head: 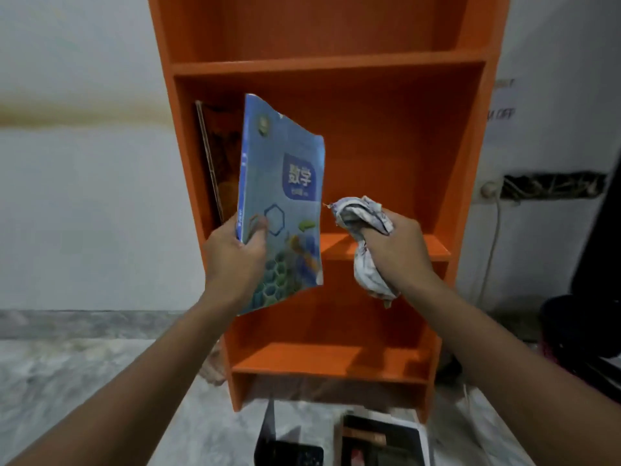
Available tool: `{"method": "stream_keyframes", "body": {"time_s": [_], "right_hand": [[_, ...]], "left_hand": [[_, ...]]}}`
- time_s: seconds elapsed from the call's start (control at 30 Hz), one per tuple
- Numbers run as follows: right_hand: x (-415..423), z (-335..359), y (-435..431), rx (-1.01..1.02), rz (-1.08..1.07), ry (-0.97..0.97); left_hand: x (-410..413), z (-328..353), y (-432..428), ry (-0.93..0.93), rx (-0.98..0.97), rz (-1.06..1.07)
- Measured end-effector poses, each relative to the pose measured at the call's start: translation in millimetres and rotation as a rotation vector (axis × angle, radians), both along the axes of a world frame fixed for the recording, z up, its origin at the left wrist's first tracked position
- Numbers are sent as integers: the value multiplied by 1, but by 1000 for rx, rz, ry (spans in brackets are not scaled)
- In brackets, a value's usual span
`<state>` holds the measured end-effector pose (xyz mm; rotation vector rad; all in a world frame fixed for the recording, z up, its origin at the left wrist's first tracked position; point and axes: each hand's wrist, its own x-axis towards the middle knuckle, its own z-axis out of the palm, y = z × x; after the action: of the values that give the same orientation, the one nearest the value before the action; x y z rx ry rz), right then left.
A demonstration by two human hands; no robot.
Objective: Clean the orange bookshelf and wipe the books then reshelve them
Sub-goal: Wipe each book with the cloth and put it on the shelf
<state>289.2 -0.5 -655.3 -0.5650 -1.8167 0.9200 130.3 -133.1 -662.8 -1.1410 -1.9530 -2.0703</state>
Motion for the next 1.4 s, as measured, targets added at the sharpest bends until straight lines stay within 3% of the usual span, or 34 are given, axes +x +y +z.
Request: {"method": "stream_keyframes", "body": {"time_s": [0.17,0.3,0.6,0.9,1.03,1.4], "right_hand": [[-29,43,18,-31,-36,-30],[-50,60,37,-25,-37,-32],[-79,66,71,-57,17,-16],[-88,49,80,-46,70,-13],[-94,44,78,-95,83,5],[-86,35,65,-123,143,23]], "left_hand": [[-37,14,42,-23,151,163],[-80,6,90,12,126,279],[-136,-8,169,-104,105,393],[-163,9,171,-286,-110,487],[-170,9,161,-260,-180,487],[-164,7,156,-207,-148,596]]}}
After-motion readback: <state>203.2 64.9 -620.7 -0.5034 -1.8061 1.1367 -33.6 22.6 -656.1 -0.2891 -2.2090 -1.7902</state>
